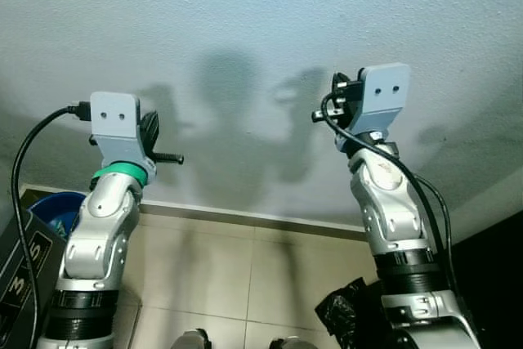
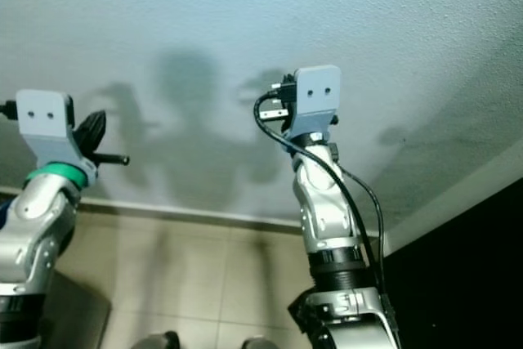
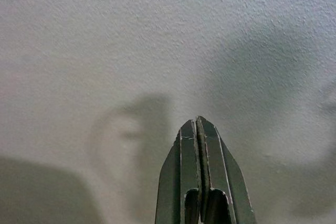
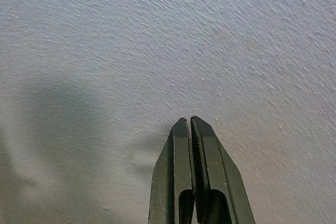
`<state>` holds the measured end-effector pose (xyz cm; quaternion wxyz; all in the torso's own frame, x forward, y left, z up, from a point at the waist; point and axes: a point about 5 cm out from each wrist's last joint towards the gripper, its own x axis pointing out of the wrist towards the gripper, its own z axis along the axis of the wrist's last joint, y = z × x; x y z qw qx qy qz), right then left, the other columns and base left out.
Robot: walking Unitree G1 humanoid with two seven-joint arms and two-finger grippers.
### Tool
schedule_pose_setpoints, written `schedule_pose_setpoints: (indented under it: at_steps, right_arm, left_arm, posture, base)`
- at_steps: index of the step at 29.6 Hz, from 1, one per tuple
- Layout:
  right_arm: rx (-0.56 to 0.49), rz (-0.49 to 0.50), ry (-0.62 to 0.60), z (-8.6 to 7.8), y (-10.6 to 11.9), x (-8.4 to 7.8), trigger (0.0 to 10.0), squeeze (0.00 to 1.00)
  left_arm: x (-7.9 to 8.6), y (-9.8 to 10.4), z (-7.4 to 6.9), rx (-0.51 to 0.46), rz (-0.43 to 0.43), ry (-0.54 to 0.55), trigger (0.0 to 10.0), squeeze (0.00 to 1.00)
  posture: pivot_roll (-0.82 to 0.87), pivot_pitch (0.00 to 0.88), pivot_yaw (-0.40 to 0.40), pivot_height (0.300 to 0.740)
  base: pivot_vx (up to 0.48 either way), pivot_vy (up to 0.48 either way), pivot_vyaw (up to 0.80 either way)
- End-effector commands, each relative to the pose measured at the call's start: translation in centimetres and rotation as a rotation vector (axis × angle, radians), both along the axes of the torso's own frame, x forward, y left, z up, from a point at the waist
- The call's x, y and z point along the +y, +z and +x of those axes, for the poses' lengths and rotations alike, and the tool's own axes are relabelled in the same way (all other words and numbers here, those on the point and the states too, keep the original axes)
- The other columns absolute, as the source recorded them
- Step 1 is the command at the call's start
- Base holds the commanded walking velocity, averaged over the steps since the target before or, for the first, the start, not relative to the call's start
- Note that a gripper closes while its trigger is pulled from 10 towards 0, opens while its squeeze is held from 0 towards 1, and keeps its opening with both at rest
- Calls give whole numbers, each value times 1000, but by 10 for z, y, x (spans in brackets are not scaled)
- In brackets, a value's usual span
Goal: Clothes washing
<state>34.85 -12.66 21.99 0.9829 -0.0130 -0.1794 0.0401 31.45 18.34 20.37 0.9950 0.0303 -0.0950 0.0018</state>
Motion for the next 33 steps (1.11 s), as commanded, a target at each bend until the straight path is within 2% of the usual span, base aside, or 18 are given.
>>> schedule_pose_setpoints:
  at_steps: [1, 7, 13, 16, 19, 24, 27, 33]
  right_arm:
    - [48, 38, -31, 0, -11, -2, 10000, 0]
    - [44, 39, 19, 0, -13, 13, 10000, 0]
    - [15, 51, 39, -3, -8, 18, 10000, 0]
    - [-64, 55, 58, -4, 8, 18, 10000, 0]
    - [-105, 37, 55, 0, 21, 22, 10000, 0]
    - [-142, 35, 54, 3, 33, 23, 10000, 0]
    - [-129, 60, 43, 5, 33, 19, 10000, 0]
    - [-102, 75, 39, 7, 29, 14, 10000, 0]
  left_arm:
    - [-1, 1, 3, -9, 32, 4, 10000, 0]
    - [4, 16, 6, -59, 25, 17, 10000, 0]
    - [8, 29, -6, -126, -3, 20, 10000, 0]
    - [12, 47, -14, -218, 66, 22, 10000, 0]
    - [21, 59, -10, -241, 62, 40, 10000, 0]
    - [26, 66, -4, -247, 28, 39, 10000, 0]
    - [24, 72, -1, -264, 24, 25, 10000, 0]
    - [18, 71, 0, -261, 24, 10, 10000, 0]
  posture:
    - [91, 87, 0, 740]
    - [121, 72, -5, 740]
    - [136, 74, 0, 740]
    - [156, 82, -8, 740]
    - [158, 78, -7, 740]
    - [141, 45, -4, 740]
    - [126, 40, -6, 740]
    - [125, 33, -5, 740]
  base:
    - [0, 0, 0]
    - [0, 0, 0]
    - [0, 0, -520]
    - [0, 0, -792]
    - [0, 0, -788]
    - [0, 0, -788]
    - [0, 0, -788]
    - [0, 0, -788]
